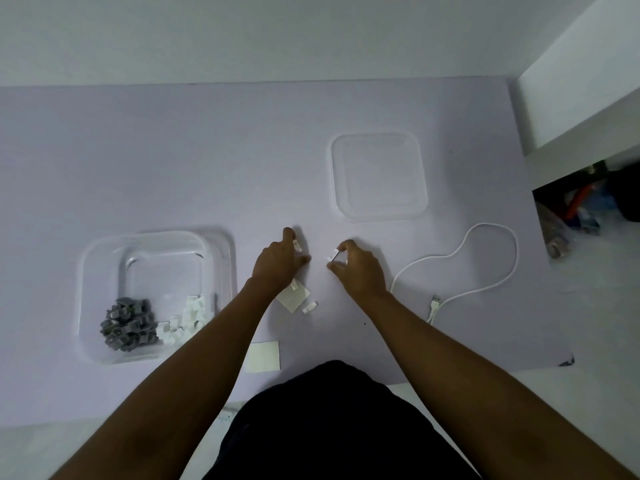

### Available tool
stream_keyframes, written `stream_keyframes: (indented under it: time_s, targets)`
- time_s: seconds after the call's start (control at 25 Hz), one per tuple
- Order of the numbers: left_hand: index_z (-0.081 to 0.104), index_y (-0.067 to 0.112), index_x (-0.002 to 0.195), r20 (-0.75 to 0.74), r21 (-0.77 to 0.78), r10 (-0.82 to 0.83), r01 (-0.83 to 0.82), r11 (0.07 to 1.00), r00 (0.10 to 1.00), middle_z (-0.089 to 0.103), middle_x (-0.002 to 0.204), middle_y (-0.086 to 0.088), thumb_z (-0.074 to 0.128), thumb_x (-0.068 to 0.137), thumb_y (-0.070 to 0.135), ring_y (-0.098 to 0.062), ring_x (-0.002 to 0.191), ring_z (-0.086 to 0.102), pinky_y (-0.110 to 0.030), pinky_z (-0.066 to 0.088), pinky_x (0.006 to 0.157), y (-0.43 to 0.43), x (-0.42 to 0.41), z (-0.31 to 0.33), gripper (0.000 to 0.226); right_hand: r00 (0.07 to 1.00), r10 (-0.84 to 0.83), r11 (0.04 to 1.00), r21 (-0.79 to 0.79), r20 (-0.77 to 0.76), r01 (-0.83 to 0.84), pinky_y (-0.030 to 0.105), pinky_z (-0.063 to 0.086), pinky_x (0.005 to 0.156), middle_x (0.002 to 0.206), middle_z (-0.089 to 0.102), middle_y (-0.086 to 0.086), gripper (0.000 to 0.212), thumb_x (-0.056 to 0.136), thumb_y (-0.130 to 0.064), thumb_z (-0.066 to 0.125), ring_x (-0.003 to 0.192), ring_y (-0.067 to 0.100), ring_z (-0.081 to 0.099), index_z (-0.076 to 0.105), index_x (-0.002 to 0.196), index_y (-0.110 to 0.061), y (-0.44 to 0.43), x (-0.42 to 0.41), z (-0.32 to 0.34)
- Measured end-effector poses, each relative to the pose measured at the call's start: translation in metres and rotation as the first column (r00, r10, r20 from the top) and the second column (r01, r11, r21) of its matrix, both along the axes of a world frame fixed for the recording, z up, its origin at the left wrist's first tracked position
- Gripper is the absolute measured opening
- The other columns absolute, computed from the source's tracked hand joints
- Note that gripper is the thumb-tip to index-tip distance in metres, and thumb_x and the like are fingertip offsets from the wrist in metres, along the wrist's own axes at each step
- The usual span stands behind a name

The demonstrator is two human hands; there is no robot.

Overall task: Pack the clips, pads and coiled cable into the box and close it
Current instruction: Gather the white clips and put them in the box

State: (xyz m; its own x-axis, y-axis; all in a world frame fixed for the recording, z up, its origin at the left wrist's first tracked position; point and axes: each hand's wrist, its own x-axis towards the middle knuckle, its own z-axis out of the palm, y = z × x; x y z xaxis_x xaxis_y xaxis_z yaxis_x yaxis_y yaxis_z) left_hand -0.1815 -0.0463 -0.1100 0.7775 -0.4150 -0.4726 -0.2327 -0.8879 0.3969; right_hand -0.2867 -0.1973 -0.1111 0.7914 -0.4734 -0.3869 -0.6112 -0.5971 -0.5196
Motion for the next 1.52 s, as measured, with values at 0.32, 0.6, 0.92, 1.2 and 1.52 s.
stream_keyframes:
  time_s: [0.32,0.6,0.92,1.2,1.52]
  targets:
    - [0.046,0.007,0.111,-0.275,-0.179,0.235,-0.289,0.94,0.932,0.06,0.092,-0.004,0.058,0.093,0.044,-0.022,0.08,0.057,-0.031,0.042,0.067,0.0,0.003,0.004,0.043,1.0,-0.017,0.999,0.032,0.009,0.016,0.036,0.055,0.072,0.092,0.07,0.01,0.053,0.077,-0.05,0.077,0.083,0.028,0.066,0.054,0.115,-0.021,0.002,-0.006,-0.007]
    - [0.037,0.019,0.073,-0.87,-0.236,0.323,-0.891,0.387,0.371,0.025,0.055,0.004,0.045,0.095,0.017,-0.012,0.048,0.022,-0.023,0.017,0.041,0.029,0.002,0.034,0.024,0.977,0.146,0.989,0.002,0.153,-0.148,0.031,0.05,0.074,0.107,0.065,0.006,0.032,0.09,-0.026,0.07,0.09,0.025,0.065,0.061,0.119,-0.017,0.016,0.01,-0.012]
    - [0.05,0.015,0.071,-0.964,-0.173,0.135,-0.926,0.335,0.229,0.031,0.049,0.003,0.033,0.083,0.003,-0.008,0.039,0.021,-0.018,0.013,0.035,0.054,-0.006,0.033,0.024,0.978,-0.165,0.939,0.324,0.129,0.116,0.029,0.043,0.057,0.079,0.067,0.008,0.015,0.094,-0.021,0.062,0.062,0.013,0.056,0.056,0.086,-0.01,0.025,0.01,-0.002]
    - [0.047,0.012,0.063,-0.957,-0.181,0.137,-0.897,0.404,0.255,0.031,0.048,0.001,0.033,0.078,0.007,-0.01,0.039,0.019,-0.016,0.012,0.04,0.067,-0.018,0.029,0.021,0.707,-0.693,0.091,0.955,-0.143,0.282,0.029,0.011,0.049,0.065,0.058,0.011,0.028,0.094,-0.029,0.047,0.039,0.014,0.026,0.047,0.069,-0.017,0.007,-0.032,0.035]
    - [0.047,0.011,0.058,-0.347,-0.267,0.207,-0.308,0.913,0.915,0.061,0.057,-0.008,0.062,0.088,0.018,-0.016,0.052,0.047,-0.027,0.037,0.055,0.058,-0.028,0.015,0.034,0.644,-0.735,0.054,0.929,-0.211,0.366,0.021,0.019,0.038,0.065,0.057,0.009,0.025,0.093,-0.006,0.045,0.039,0.014,0.034,0.048,0.071,-0.018,0.004,-0.063,0.028]
